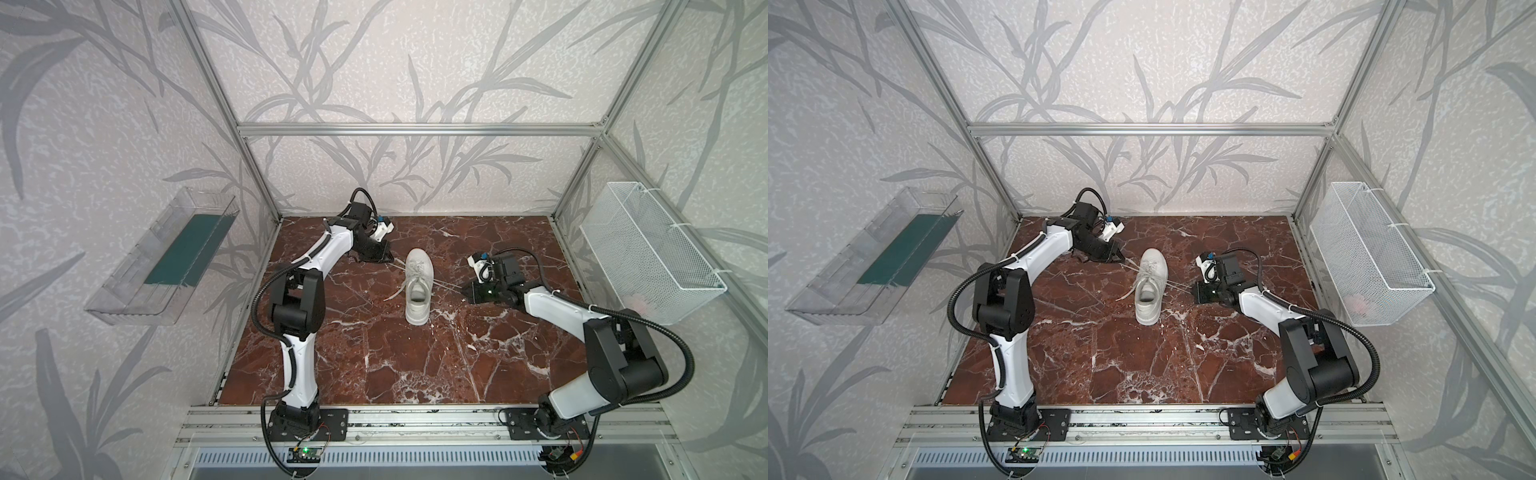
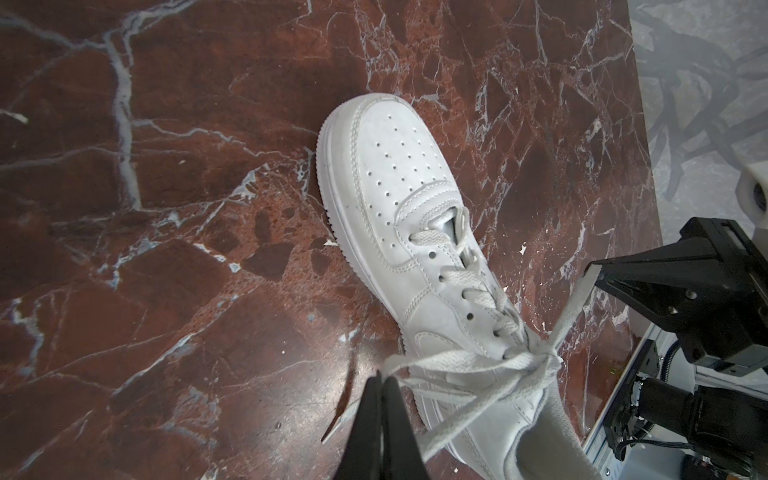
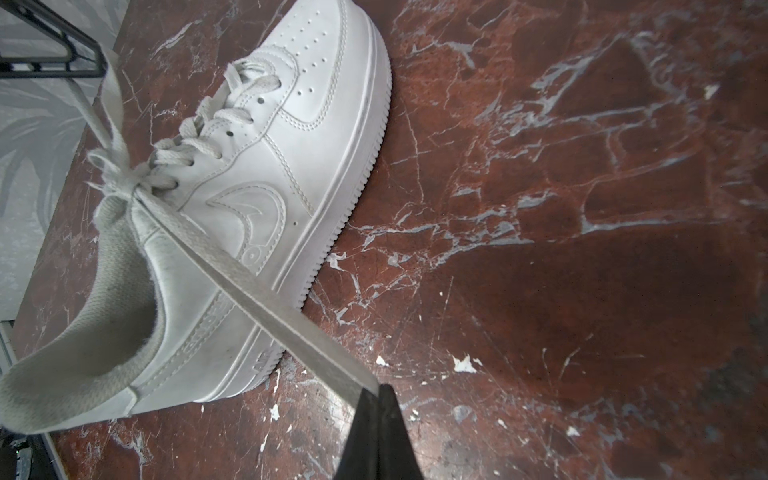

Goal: Tie the shoes

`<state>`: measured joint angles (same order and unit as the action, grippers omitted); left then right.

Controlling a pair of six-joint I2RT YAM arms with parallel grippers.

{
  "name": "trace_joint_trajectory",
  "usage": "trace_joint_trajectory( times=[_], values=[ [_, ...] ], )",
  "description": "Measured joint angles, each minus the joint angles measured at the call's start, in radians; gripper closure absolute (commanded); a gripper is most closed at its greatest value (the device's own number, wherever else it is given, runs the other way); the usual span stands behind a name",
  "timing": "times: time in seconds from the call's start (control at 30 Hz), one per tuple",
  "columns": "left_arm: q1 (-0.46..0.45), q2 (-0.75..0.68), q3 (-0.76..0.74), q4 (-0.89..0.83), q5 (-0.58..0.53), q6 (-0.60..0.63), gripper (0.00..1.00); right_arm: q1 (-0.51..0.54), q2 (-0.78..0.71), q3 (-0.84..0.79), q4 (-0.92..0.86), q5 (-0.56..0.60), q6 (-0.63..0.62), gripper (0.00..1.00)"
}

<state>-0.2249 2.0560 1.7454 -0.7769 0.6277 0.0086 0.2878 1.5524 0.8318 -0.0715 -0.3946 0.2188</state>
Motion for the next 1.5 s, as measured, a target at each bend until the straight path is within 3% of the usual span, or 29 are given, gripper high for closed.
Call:
trace_joint_trajectory(
  times=[1.5],
  values=[
    [0.027,-0.064,-0.117,0.042,0.014,-0.01,1.0,-0.04,0.071,0.032,0.0,-0.074,0.023,1.0]
  ],
)
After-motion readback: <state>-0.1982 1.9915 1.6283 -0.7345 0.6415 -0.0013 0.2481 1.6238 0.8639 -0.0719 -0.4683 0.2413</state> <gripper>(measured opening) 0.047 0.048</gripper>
